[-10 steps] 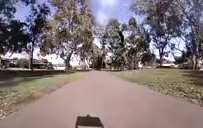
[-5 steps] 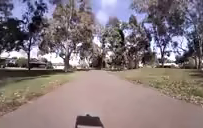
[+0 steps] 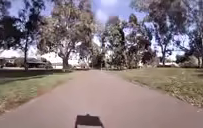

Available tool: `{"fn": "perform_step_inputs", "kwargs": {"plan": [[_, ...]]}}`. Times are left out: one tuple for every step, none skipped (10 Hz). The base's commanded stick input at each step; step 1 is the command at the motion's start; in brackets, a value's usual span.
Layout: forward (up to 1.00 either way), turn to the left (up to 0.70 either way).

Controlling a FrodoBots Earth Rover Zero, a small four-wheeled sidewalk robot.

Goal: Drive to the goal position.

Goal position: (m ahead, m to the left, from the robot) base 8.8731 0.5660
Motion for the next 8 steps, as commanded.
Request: {"fn": "perform_step_inputs", "kwargs": {"plan": [[1.00, 0.00], [1.00, 0.00], [1.00, 0.00], [1.00, 0.00], [1.00, 0.00], [1.00, 0.00], [1.00, 0.00], [1.00, 0.00]]}}
